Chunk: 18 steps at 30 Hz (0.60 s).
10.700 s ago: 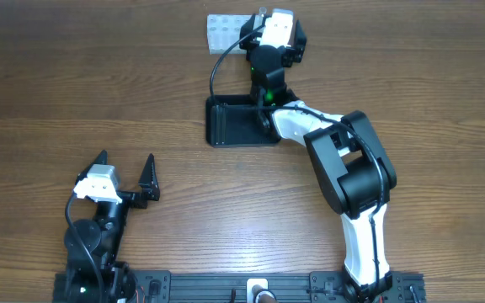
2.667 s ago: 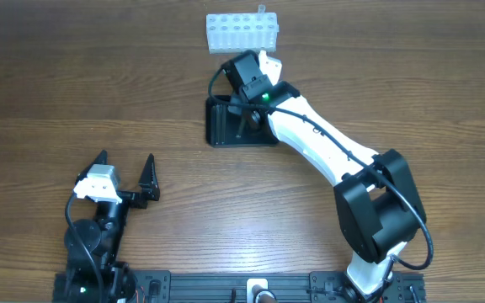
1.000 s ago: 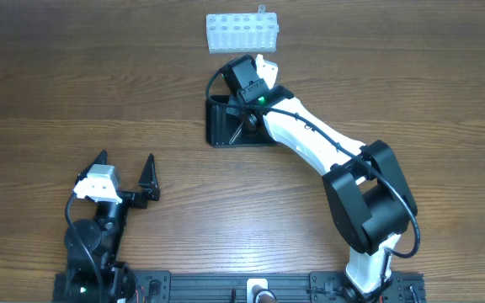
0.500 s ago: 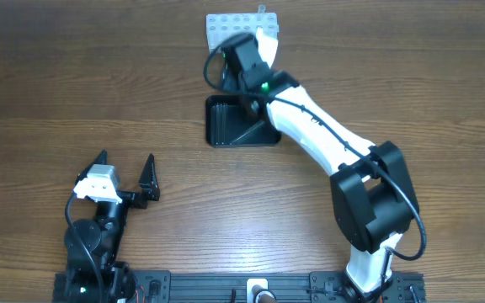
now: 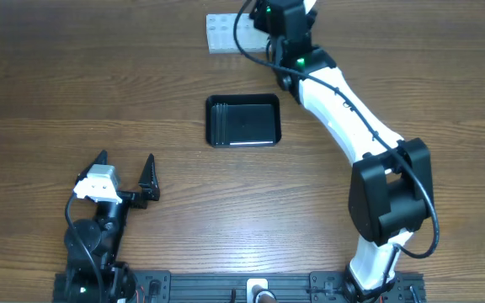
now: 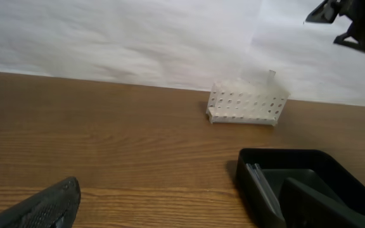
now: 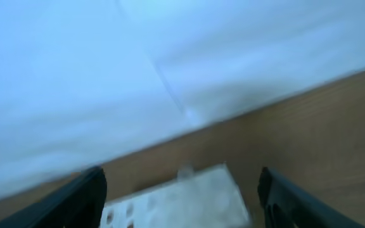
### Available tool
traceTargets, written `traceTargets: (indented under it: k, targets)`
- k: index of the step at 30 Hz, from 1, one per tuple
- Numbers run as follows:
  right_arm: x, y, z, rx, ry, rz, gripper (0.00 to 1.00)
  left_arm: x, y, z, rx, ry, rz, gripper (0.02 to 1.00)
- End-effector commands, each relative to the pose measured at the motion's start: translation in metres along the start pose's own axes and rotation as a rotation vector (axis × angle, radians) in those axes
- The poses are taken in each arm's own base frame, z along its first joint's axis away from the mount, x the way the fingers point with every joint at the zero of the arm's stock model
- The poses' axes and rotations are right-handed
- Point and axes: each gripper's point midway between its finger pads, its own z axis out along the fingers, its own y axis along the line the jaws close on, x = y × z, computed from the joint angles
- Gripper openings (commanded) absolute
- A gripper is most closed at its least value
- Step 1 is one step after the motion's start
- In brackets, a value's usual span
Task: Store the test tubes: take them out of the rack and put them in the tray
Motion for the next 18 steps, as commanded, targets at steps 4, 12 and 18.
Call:
traceTargets:
  k: [4,12,18]
  targets:
    - [0.006,0.004,0.018,-0.010,-0.044,-0.122,0.770,0.001,0.000,0.000,0.005,0.001,0.014,0.998]
    - [0.015,0.017,0.029,-0.040,-0.094,-0.389,0.814,0.001,0.000,0.000,0.005,0.000,0.014,0.998]
    - [0.035,0.014,0.040,-0.036,-0.072,-0.420,0.844,0.001,0.000,0.000,0.005,0.001,0.014,0.998]
